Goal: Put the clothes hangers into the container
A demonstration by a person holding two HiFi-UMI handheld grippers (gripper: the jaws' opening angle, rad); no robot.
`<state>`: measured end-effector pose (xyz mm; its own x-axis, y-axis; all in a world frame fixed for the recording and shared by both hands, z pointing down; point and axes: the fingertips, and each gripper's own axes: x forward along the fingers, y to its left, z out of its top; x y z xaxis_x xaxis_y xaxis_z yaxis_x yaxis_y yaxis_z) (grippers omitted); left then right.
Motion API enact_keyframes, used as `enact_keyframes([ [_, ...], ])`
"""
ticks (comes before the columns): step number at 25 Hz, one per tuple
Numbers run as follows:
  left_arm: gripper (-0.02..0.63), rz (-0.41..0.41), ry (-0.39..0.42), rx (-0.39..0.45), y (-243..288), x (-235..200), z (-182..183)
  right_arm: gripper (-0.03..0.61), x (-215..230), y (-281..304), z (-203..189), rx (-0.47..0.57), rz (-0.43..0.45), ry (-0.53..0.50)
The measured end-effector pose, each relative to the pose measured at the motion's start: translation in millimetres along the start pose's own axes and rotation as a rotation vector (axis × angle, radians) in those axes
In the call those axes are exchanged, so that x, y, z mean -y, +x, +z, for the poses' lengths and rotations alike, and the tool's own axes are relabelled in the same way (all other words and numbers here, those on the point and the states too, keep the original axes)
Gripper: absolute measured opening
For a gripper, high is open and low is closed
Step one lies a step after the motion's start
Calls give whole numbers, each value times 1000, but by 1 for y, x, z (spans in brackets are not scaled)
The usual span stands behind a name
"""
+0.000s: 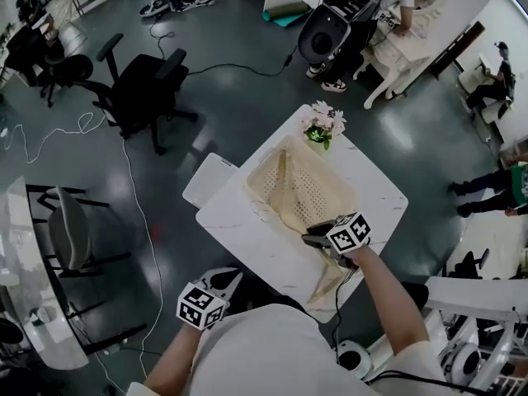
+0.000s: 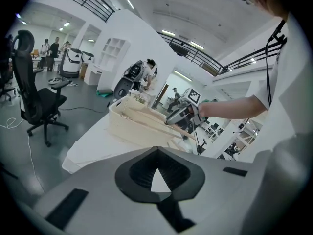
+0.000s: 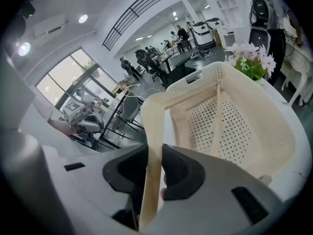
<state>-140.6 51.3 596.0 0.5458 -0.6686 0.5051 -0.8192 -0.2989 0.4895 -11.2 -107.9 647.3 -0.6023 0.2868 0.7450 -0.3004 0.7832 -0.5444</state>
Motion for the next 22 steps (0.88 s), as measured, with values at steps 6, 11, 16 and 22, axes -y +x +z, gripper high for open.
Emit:
enact_keyframes([
  [6,8,39,-34,15,-3,-13,5,97,35,23,16,-49,10,58],
  [11,8,64,-52,9,-7,-25,3,98,48,37,23,-78,6,50],
  [16,8,71,-62,12,-5,-25,6,100,57,42,24,-103,-10,36],
  [22,8,64,-61,14,-2,-23,8,121,53,44,26,-70,-30,1],
])
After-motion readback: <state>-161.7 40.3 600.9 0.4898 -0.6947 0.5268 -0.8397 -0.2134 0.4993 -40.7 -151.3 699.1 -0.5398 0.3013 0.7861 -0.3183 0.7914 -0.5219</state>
